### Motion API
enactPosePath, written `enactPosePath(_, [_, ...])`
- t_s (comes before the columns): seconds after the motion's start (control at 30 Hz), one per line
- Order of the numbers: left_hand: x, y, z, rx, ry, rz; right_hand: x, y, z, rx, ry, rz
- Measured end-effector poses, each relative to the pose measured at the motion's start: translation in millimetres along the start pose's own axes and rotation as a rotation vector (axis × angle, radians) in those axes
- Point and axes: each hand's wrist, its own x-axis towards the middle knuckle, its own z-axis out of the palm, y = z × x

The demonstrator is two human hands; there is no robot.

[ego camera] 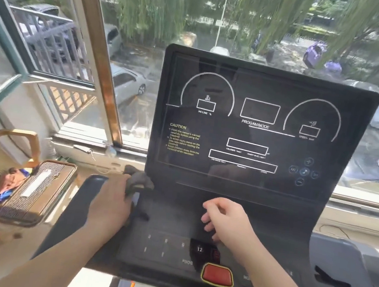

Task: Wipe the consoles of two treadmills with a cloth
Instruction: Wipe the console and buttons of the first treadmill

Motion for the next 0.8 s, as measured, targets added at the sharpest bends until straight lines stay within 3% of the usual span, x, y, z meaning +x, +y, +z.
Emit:
enactPosePath(0.07, [8, 10, -5, -0.187, 0.162, -0.150, -1, -6, 2, 0.037, 0.033, -0.018])
enactPosePath(0.17, [17, 50, 1, -0.215, 0.229, 0.049, -1, -13, 5, 0.057, 0.140, -0.078])
enactPosePath(0.3, [17, 100, 26, -0.122, 0.114, 0.303, 10, -17, -4, -0.088, 0.293, -0.148])
enactPosePath(0.37, [10, 112, 40, -0.034, 0.003, 0.522, 16, -16, -12, -0.115, 0.337, -0.138])
enactPosePath(0.47, [19, 115, 36, 0.075, -0.135, 0.764, 19, -10, -22, -0.092, 0.349, -0.141])
enactPosePath(0.53, [32, 106, 21, 0.160, -0.125, 0.844, 19, -4, -29, -0.062, 0.330, -0.158])
enactPosePath(0.7, [22, 62, 12, 0.205, 0.020, 0.682, 18, 4, -40, -0.033, 0.250, -0.214])
enactPosePath(0.8, [12, 74, 23, 0.186, 0.052, 0.576, 20, 4, -39, -0.101, 0.281, -0.268])
